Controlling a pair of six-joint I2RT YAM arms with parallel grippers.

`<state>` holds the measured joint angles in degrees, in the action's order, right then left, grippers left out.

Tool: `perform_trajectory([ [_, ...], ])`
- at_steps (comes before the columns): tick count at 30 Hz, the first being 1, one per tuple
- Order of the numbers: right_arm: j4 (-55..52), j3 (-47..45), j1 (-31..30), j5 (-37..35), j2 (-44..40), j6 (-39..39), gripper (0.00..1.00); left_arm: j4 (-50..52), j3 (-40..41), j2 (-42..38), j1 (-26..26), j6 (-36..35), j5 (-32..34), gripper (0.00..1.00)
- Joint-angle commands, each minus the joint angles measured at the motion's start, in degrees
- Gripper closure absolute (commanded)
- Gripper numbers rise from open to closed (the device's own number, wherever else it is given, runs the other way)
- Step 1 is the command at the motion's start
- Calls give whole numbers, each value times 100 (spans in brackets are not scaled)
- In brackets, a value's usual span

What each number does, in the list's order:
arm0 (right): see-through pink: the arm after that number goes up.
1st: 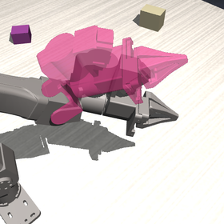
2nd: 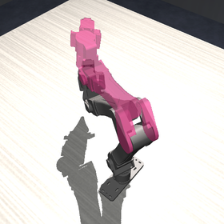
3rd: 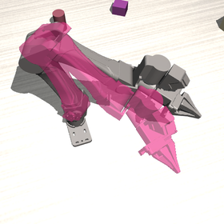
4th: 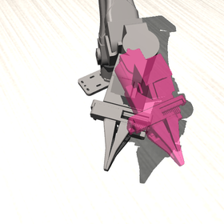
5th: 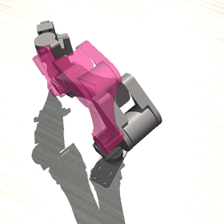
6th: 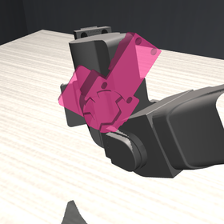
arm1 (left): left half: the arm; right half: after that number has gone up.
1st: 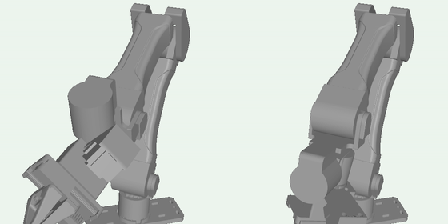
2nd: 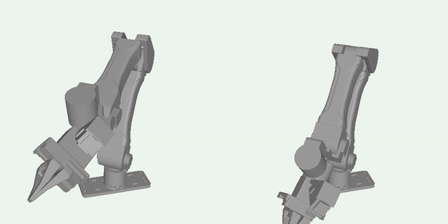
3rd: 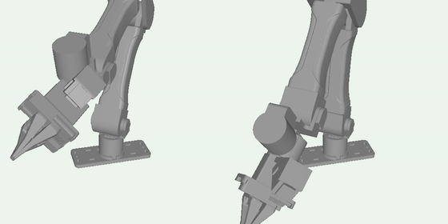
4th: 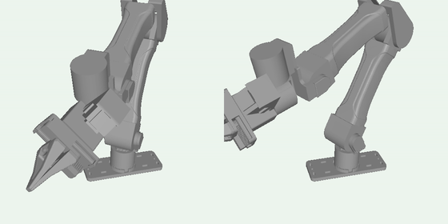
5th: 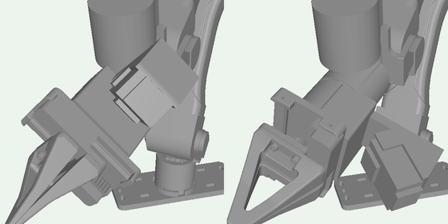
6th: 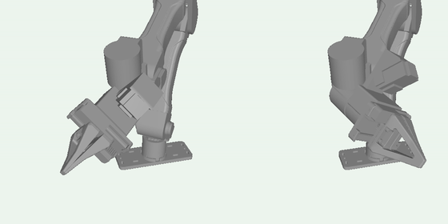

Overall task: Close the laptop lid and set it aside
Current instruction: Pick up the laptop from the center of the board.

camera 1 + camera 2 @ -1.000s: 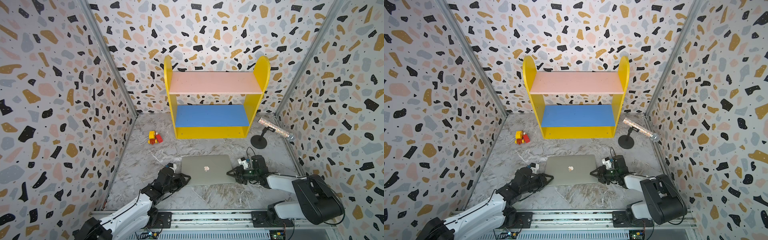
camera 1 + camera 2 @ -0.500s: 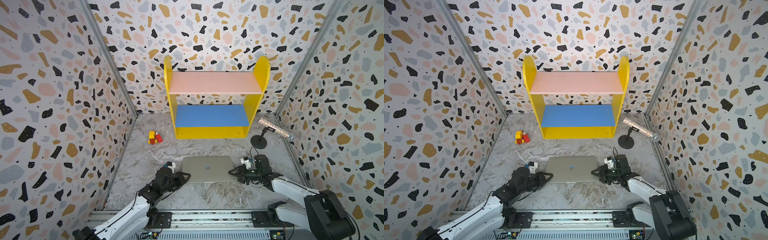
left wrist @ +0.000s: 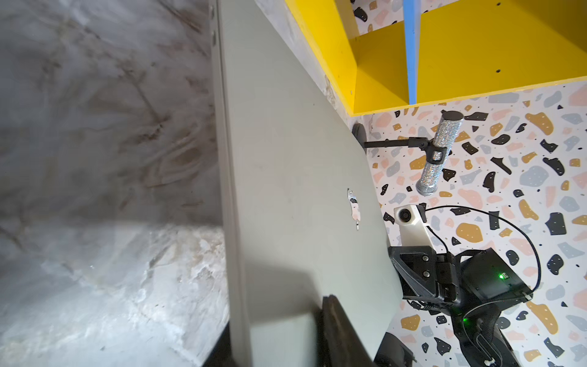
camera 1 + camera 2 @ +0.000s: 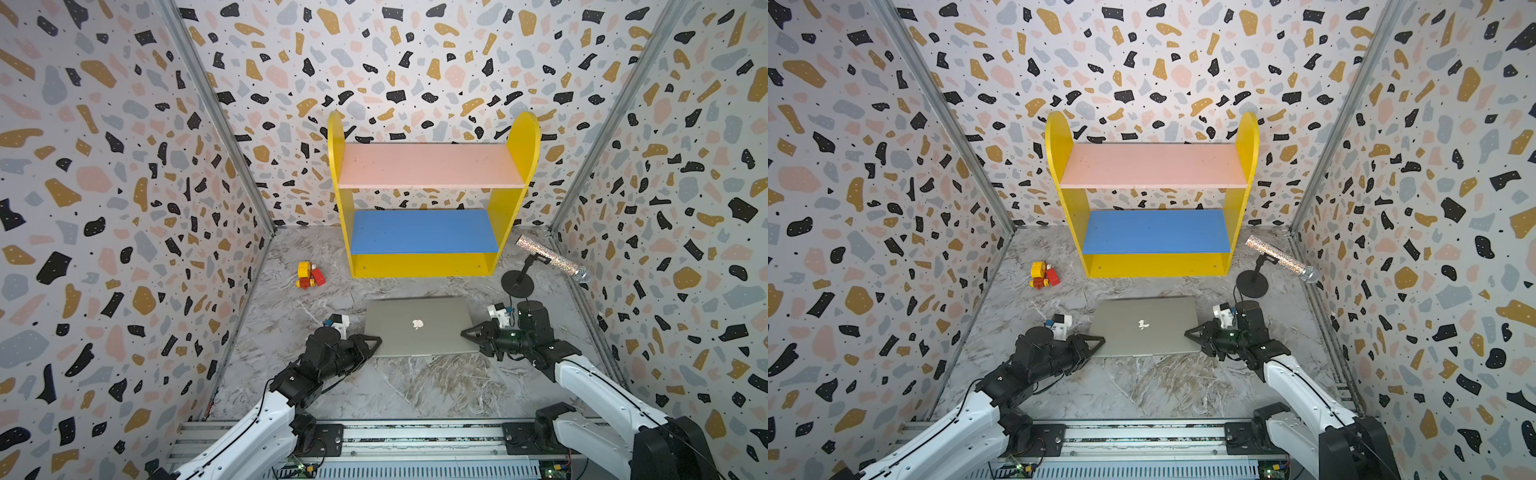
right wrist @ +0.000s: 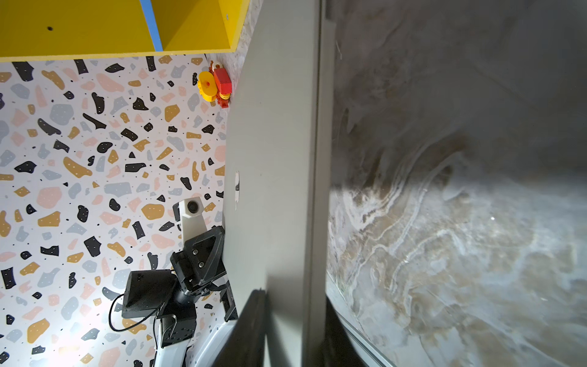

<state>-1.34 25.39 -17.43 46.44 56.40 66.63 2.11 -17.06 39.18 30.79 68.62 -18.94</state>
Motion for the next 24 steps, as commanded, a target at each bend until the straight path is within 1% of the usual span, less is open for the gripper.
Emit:
perform_trajectory([
  [1,173,493,-129,437,-298,-299,77,-137,-365,-5,119,-630,-375,80],
  [11,-76,771,-129,395,-630,-243,77,63,-754,-75,114,-661,-444,81],
  [20,-77,952,-129,384,-748,-211,77,173,-1060,-90,112,-683,-494,81],
  [24,-313,1097,-129,384,-786,-199,77,193,-1198,-98,121,-683,-514,81],
])
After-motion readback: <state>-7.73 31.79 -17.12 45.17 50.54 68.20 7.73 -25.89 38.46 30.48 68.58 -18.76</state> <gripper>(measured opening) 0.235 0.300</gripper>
